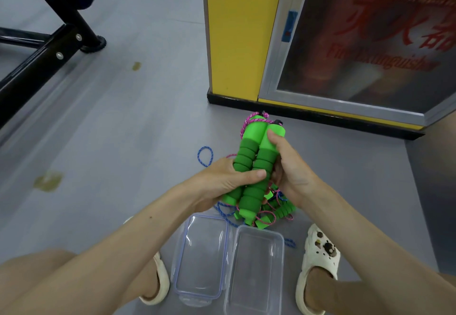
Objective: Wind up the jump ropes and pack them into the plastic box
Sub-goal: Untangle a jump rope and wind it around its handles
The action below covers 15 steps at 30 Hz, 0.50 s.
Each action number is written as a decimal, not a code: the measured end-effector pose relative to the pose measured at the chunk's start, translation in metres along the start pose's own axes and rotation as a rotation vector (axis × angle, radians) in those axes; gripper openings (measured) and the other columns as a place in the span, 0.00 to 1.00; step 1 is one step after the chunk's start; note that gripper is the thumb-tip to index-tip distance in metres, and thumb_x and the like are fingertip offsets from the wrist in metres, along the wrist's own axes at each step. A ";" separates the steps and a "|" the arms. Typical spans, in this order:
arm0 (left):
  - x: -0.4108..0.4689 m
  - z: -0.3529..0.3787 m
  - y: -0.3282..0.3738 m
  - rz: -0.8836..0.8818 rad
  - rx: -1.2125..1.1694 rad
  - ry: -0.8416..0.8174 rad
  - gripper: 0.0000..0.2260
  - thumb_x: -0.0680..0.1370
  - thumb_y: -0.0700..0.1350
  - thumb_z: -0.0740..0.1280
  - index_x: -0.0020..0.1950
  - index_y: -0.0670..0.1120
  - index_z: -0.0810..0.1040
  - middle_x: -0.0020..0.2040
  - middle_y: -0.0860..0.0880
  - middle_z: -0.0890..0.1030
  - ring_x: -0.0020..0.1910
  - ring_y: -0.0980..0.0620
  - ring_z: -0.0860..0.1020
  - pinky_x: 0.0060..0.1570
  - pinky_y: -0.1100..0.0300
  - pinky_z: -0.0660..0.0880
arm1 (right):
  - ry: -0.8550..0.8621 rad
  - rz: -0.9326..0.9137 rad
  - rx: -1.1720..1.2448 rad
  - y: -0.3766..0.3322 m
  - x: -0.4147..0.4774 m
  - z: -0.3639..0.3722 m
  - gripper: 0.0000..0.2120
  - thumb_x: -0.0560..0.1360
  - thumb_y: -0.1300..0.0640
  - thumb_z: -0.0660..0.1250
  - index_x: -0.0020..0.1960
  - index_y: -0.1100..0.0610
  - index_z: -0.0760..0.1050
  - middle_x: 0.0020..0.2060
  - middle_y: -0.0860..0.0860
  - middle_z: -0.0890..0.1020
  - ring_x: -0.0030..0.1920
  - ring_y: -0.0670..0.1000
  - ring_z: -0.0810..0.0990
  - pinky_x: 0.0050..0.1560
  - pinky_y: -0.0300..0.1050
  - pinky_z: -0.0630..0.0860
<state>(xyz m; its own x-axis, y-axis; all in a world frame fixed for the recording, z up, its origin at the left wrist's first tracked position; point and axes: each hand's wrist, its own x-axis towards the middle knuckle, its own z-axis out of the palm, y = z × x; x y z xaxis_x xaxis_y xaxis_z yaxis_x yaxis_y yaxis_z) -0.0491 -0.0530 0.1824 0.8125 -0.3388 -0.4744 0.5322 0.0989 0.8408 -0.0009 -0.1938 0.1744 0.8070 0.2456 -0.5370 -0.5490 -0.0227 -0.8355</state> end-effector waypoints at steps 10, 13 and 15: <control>-0.005 0.001 -0.001 -0.005 0.007 0.036 0.11 0.73 0.41 0.70 0.54 0.39 0.79 0.38 0.48 0.84 0.36 0.52 0.82 0.34 0.60 0.78 | -0.006 -0.050 -0.119 0.000 0.001 0.000 0.26 0.74 0.36 0.62 0.45 0.60 0.80 0.34 0.57 0.78 0.32 0.53 0.72 0.34 0.41 0.69; -0.006 0.000 0.001 -0.007 -0.036 0.031 0.18 0.70 0.42 0.72 0.58 0.37 0.78 0.43 0.45 0.84 0.40 0.49 0.83 0.40 0.57 0.80 | -0.047 -0.054 -0.069 0.001 0.001 0.001 0.23 0.77 0.40 0.59 0.46 0.58 0.81 0.39 0.55 0.84 0.37 0.50 0.81 0.38 0.40 0.76; -0.005 -0.001 0.002 -0.015 -0.066 0.015 0.21 0.68 0.42 0.72 0.59 0.37 0.77 0.47 0.42 0.83 0.42 0.48 0.83 0.44 0.55 0.80 | -0.052 -0.061 -0.039 -0.001 0.000 0.001 0.23 0.77 0.40 0.59 0.47 0.58 0.81 0.45 0.57 0.85 0.45 0.54 0.83 0.48 0.47 0.79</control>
<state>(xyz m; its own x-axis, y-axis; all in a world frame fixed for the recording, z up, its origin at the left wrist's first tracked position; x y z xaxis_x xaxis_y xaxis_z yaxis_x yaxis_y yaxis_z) -0.0519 -0.0496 0.1868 0.8075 -0.3272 -0.4908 0.5584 0.1556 0.8149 -0.0006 -0.1925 0.1751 0.8257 0.2980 -0.4791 -0.4896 -0.0434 -0.8708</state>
